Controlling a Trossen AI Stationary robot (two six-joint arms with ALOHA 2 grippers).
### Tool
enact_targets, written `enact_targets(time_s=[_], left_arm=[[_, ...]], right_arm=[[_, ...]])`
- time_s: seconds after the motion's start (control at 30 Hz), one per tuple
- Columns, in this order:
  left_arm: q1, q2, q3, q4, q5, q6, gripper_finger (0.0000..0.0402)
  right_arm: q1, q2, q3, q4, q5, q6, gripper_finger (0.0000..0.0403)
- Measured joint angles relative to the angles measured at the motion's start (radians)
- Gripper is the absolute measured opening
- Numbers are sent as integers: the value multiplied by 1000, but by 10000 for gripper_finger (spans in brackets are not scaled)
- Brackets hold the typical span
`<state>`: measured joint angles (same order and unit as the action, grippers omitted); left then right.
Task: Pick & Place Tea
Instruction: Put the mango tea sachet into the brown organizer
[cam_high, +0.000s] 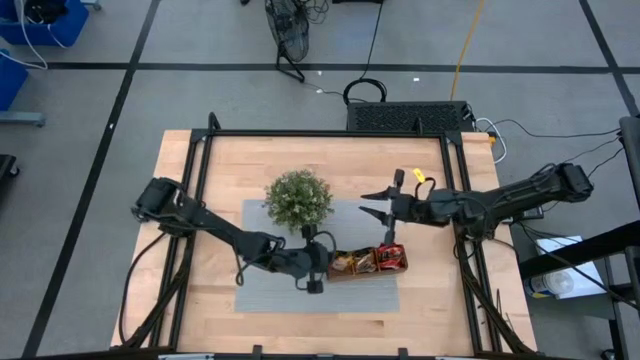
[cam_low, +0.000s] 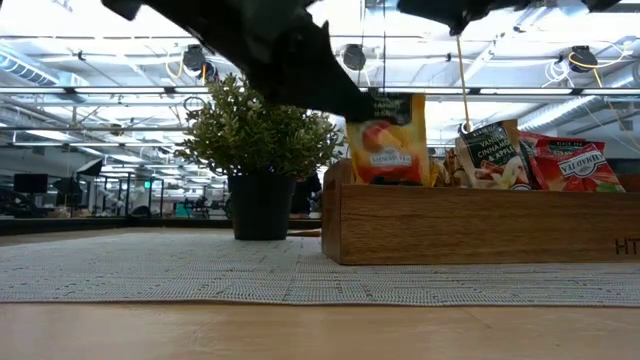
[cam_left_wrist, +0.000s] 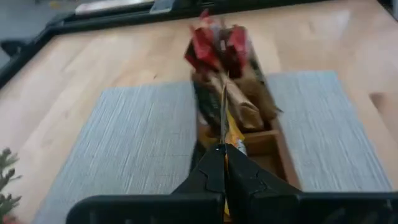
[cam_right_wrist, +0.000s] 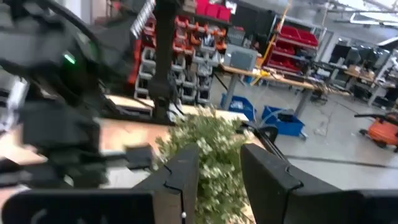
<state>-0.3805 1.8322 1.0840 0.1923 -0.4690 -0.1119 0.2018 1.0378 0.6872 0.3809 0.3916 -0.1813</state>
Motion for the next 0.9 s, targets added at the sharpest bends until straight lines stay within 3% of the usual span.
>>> enact_targets(time_s=[0.33,0.9], left_arm=[[1,48,0,24,19,-102,0],[14,52,0,-43,32,-108,0]], right_arm=[[29,-19,0,-16,-1,2,100],[29,-18,-40,11,1,-17,100]])
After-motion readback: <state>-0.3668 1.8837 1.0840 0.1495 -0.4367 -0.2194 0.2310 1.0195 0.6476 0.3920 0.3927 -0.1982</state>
